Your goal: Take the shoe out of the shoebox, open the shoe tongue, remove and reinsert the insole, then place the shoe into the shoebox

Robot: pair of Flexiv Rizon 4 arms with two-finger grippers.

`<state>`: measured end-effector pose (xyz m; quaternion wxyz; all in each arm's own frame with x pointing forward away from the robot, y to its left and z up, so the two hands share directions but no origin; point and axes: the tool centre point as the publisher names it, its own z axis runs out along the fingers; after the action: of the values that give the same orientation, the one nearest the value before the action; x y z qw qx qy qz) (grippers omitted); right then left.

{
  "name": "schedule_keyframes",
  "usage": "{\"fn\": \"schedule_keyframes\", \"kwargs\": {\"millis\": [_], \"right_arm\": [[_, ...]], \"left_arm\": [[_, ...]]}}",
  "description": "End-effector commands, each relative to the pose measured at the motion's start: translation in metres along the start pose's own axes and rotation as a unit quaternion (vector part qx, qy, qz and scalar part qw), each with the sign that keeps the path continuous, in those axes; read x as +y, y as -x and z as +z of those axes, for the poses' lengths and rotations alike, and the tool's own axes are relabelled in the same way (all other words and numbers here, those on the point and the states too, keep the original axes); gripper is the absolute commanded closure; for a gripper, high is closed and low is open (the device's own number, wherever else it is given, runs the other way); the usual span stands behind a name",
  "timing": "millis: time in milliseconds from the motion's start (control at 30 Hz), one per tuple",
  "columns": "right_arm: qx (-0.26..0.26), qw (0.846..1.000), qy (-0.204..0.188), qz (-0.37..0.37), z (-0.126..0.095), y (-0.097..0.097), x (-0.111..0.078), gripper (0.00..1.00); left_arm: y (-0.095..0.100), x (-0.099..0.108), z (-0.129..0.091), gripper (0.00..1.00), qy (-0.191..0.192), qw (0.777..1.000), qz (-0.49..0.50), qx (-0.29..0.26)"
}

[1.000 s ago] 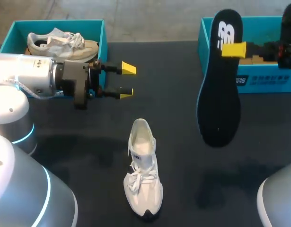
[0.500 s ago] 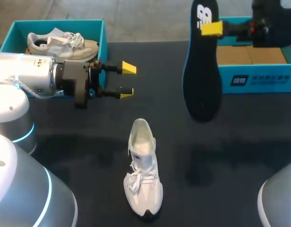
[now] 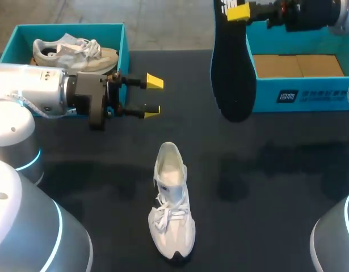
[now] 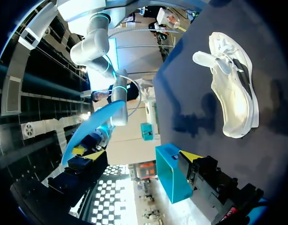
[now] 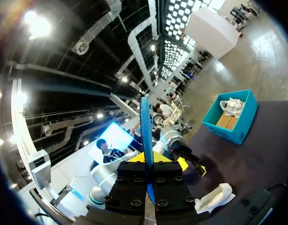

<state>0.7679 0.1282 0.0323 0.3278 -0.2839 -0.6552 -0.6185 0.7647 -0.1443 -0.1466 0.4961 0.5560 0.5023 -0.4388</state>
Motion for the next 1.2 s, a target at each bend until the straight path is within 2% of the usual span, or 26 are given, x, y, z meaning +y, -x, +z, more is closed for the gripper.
{"fn": "schedule_keyframes", "kwargs": {"millis": [33,567,600,667,833,900,967,1200], "right_arm": [[0.001,0.998,-0.056,0.000,0.001,0.002,0.006,1.00],[0.001,0.998,-0.056,0.000,0.001,0.002,0.006,1.00],[0.001,0.999,-0.053,0.008,-0.001,0.006,0.006,1.00],[-0.003,0.999,-0.024,0.038,-0.006,0.014,0.009,1.00],[-0.033,0.997,0.005,0.076,-0.003,0.026,0.009,1.00],[-0.039,0.994,0.033,0.094,0.001,0.031,0.006,1.00],[-0.061,0.991,0.046,0.111,0.007,0.034,0.003,1.00],[-0.071,0.979,0.092,0.168,0.016,0.048,-0.012,1.00]], "left_arm": [[-0.001,0.001,0.002,0.00,0.000,1.000,0.001,-0.001],[-0.001,0.001,0.002,0.00,0.000,1.000,0.001,-0.001],[-0.001,0.001,0.002,0.00,0.000,1.000,0.001,-0.001],[-0.001,0.001,0.002,0.00,0.000,1.000,0.001,-0.001],[-0.001,0.001,0.002,0.00,0.000,1.000,0.001,-0.001],[-0.001,0.001,0.002,0.00,0.000,1.000,0.001,-0.001],[-0.001,0.001,0.002,0.00,0.000,1.000,0.001,-0.001],[-0.001,0.001,0.002,0.00,0.000,1.000,0.001,-0.001]]}}
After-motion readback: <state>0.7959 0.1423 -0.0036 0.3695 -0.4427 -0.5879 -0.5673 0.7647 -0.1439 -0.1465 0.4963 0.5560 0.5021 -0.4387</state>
